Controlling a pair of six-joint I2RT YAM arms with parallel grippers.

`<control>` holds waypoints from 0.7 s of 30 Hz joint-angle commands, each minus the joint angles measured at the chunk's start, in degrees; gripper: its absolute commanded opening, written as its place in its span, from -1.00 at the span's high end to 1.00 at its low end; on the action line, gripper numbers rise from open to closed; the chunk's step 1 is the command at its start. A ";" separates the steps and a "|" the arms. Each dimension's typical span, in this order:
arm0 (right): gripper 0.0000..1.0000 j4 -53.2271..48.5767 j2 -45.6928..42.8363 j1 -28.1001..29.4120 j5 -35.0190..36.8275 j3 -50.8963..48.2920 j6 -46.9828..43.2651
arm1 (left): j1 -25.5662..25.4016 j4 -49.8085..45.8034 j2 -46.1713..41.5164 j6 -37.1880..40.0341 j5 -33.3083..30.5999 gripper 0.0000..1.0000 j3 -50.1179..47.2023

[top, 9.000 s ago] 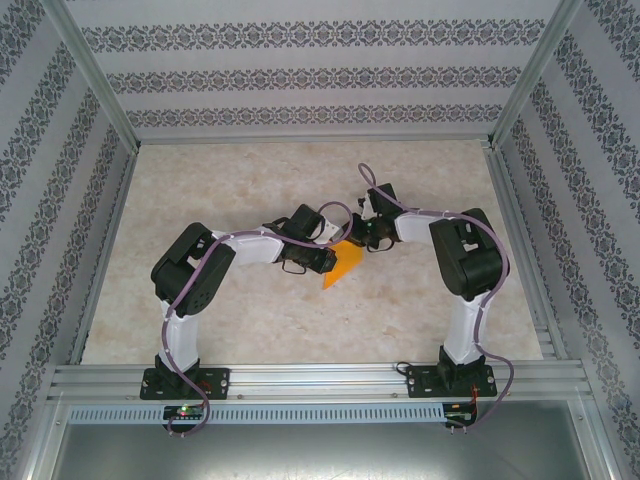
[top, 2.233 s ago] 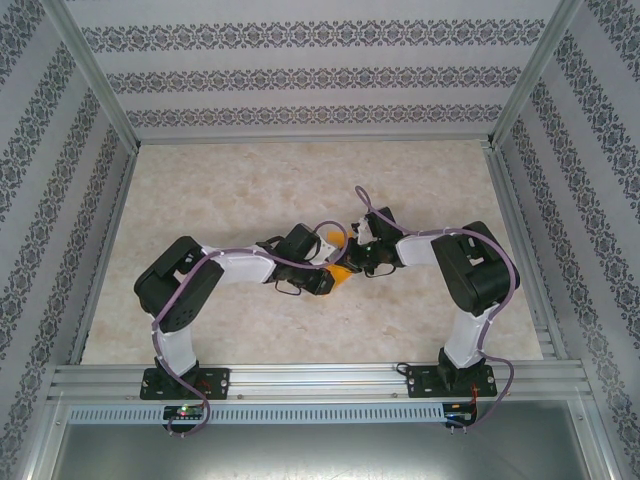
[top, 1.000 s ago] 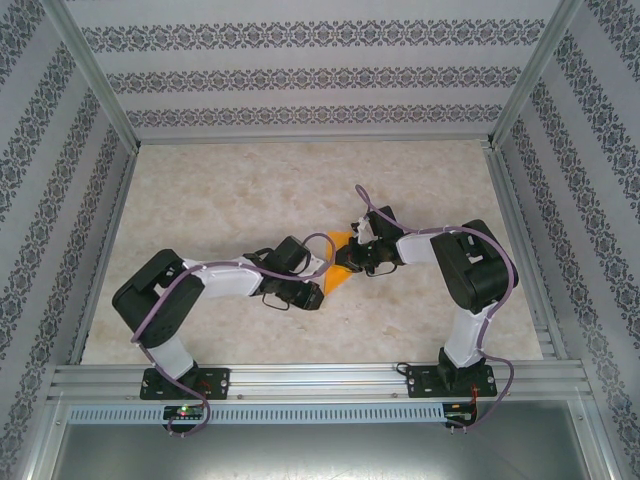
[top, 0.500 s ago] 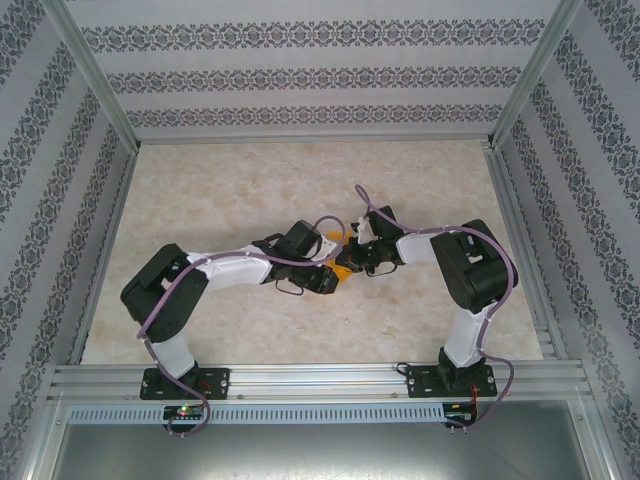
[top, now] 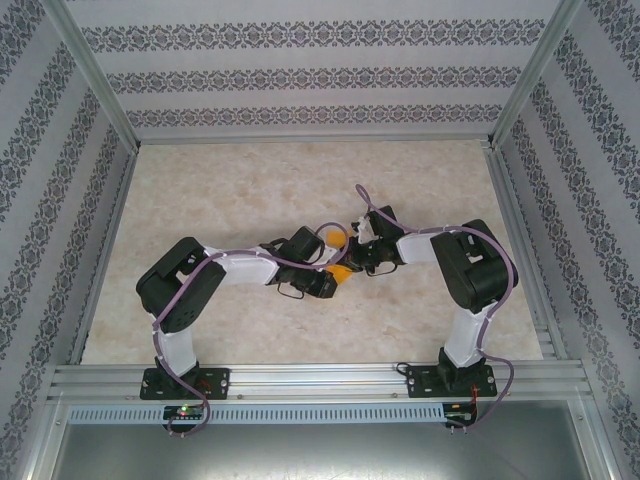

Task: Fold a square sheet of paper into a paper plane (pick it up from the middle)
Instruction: Fourth fold the wing at the center of the table.

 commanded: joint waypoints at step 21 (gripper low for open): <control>0.84 -12.73 9.77 -9.06 9.28 16.32 -7.26 | 3.04 0.20 4.39 2.88 2.17 0.72 -7.23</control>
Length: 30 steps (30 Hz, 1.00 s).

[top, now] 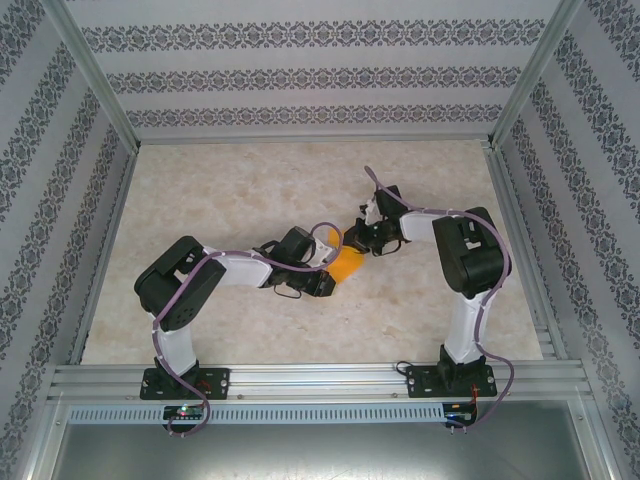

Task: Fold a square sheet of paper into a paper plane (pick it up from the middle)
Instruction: Fourth fold the wing at the center of the table, then turn over the paper at the center of the table.

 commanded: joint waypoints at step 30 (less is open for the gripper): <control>0.30 0.13 -12.11 -8.05 1.46 -3.81 -4.71 | 0.37 -13.22 -6.43 -2.91 -0.49 0.30 7.68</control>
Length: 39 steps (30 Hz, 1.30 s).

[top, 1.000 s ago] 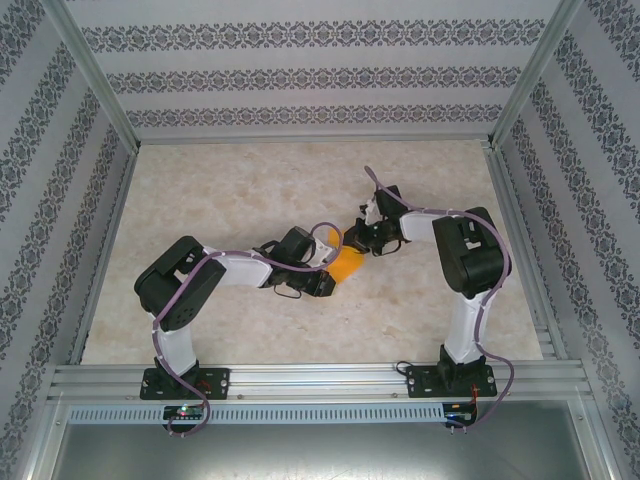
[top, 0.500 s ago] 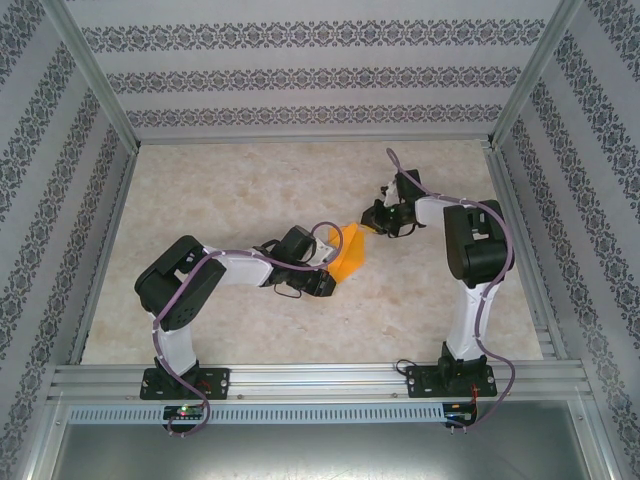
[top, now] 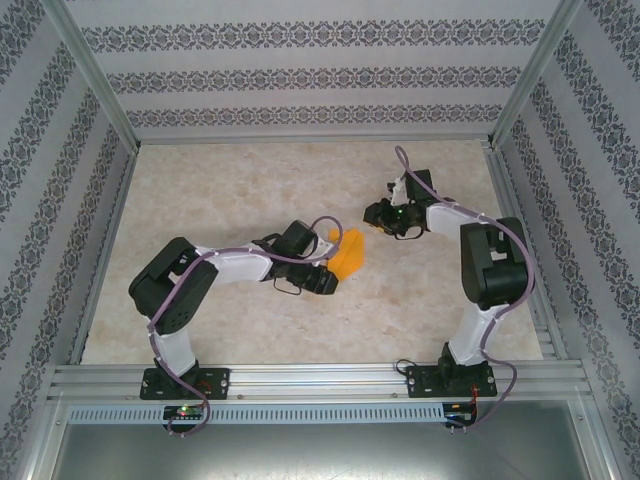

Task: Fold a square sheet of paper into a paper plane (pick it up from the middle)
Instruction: Turn over the paper at the center of the table.

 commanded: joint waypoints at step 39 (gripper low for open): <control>-0.06 6.57 -14.10 0.38 -5.43 -19.38 2.61 | 4.04 -5.18 10.38 -2.14 -4.95 0.27 15.62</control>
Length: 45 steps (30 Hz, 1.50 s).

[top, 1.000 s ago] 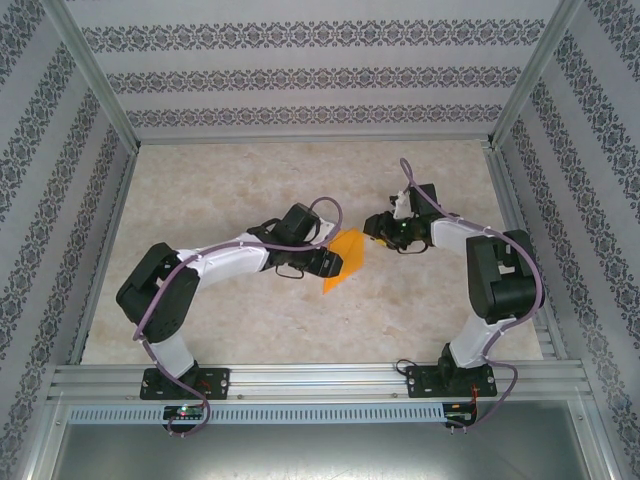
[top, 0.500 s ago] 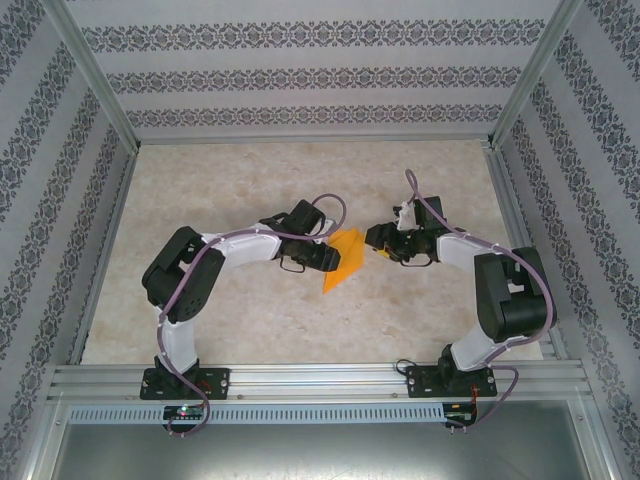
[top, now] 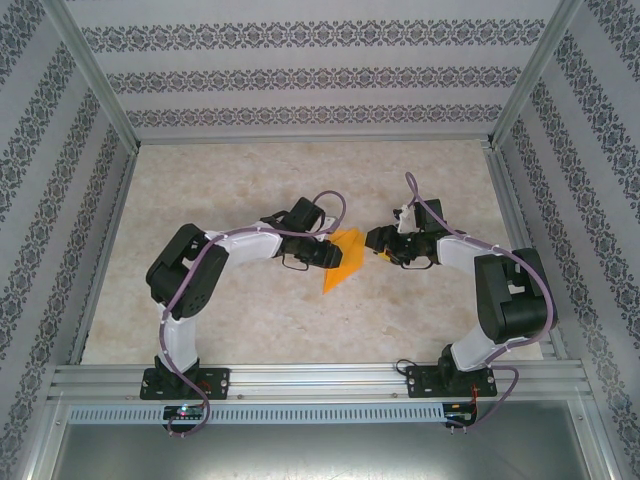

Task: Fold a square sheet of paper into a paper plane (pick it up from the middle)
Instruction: Turn over the paper at the center of the table.

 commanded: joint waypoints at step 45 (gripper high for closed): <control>-0.37 26.51 -8.26 4.02 -2.30 -12.55 28.08 | 6.01 7.58 -11.69 -10.55 6.49 0.83 0.48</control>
